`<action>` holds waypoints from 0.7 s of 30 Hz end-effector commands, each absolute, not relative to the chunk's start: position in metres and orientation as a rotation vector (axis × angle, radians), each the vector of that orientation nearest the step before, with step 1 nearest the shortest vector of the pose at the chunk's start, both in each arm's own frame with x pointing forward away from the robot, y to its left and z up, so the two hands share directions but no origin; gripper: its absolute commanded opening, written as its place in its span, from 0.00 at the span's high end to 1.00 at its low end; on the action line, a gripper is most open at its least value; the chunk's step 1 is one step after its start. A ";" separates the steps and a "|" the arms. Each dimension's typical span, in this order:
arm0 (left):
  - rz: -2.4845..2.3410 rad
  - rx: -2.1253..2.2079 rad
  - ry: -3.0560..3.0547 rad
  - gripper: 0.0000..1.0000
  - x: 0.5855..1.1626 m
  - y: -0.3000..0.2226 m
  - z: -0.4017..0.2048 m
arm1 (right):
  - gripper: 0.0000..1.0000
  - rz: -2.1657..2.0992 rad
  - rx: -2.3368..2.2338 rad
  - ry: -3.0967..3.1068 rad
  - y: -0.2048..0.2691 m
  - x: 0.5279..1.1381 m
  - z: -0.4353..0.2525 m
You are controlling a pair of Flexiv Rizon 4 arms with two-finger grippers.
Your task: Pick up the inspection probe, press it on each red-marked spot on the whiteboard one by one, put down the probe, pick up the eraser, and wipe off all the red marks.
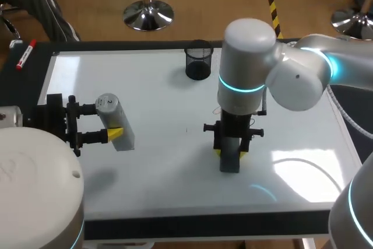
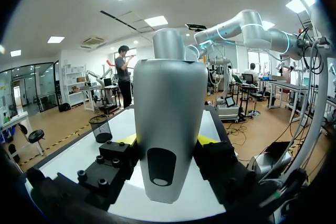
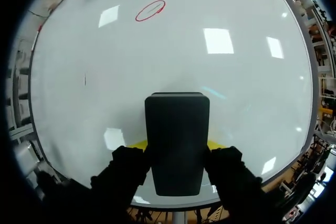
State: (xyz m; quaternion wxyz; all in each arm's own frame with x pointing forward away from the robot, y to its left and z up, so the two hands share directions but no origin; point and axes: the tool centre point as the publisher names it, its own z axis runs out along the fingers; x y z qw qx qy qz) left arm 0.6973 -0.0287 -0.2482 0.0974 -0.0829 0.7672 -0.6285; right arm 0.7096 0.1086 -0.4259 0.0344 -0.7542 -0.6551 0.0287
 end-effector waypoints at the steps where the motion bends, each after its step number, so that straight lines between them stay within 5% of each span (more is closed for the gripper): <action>1: -1.862 -0.244 2.266 1.00 0.697 -0.029 -0.248 | 1.00 0.070 -2.331 -2.011 0.095 0.711 -0.423; 21: -1.862 -0.244 2.266 1.00 0.697 -0.029 -0.248 | 1.00 -0.023 -2.259 -2.149 0.159 0.702 -0.391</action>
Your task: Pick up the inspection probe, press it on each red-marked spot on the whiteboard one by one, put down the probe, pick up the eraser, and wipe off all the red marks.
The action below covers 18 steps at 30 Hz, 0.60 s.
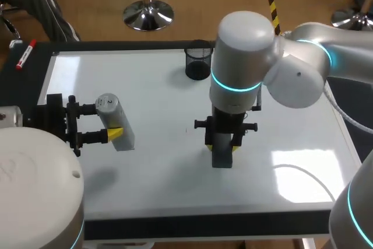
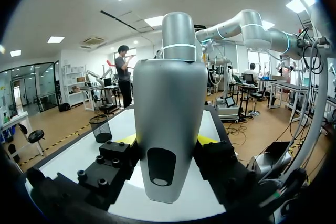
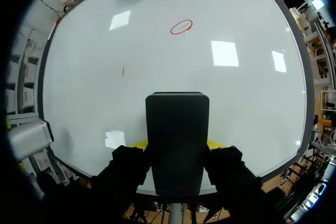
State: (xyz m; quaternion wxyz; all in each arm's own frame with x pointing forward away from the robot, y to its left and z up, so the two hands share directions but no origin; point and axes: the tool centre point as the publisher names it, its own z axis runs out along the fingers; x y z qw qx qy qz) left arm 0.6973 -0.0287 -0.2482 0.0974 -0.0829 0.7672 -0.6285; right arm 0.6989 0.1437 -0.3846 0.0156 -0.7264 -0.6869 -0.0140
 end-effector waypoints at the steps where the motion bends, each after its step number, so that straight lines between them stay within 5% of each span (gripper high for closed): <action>1: -1.862 -0.244 2.266 1.00 0.697 -0.029 -0.248 | 1.00 -0.023 -2.257 -2.150 0.162 0.702 -0.392; 18: -1.862 -0.244 2.266 1.00 0.697 -0.029 -0.248 | 1.00 -0.060 -2.195 -2.185 0.195 0.698 -0.407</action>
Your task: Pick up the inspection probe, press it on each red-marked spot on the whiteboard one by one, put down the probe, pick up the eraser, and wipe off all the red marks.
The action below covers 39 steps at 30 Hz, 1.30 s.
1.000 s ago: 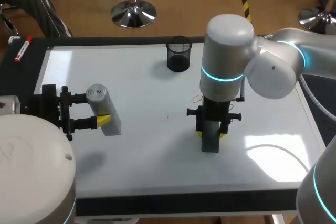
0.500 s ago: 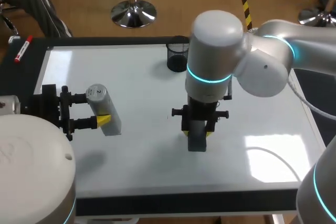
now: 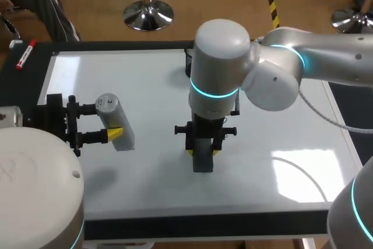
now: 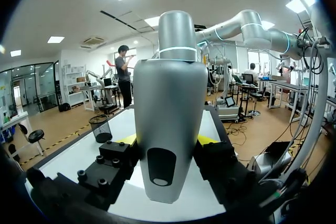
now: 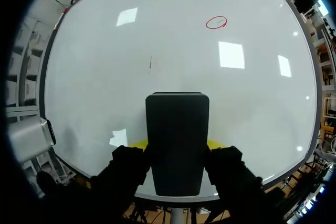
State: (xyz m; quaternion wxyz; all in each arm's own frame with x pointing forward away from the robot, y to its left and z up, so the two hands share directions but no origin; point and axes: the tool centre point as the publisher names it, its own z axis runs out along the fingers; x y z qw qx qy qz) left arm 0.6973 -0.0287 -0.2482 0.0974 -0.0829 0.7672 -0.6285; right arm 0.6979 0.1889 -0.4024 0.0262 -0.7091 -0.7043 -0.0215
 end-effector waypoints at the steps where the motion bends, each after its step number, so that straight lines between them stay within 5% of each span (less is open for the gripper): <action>1: -1.862 -0.244 2.266 1.00 0.697 -0.029 -0.248 | 1.00 -0.061 -2.190 -2.185 0.196 0.698 -0.408; 39: -1.862 -0.244 2.266 1.00 0.697 -0.029 -0.248 | 1.00 -0.028 -2.264 -2.076 0.129 0.704 -0.432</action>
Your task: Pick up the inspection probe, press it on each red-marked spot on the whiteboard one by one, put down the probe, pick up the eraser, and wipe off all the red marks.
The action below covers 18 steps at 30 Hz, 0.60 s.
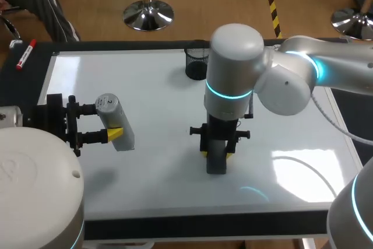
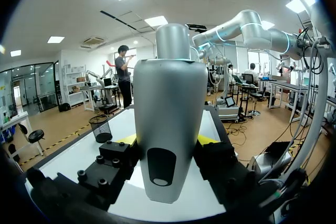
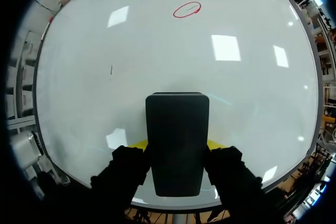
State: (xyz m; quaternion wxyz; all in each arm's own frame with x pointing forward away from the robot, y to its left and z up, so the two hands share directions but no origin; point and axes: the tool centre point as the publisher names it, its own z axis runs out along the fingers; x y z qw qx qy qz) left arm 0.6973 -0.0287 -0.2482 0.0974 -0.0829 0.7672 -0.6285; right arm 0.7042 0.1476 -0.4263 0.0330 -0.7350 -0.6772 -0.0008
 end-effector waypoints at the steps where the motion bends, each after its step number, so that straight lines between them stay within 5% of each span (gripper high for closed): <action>1: -1.862 -0.244 2.266 1.00 0.697 -0.029 -0.248 | 1.00 -0.031 -2.265 -2.075 0.125 0.704 -0.432; 18: -1.862 -0.244 2.266 1.00 0.697 -0.029 -0.248 | 1.00 -0.022 -2.260 -2.088 0.064 0.704 -0.409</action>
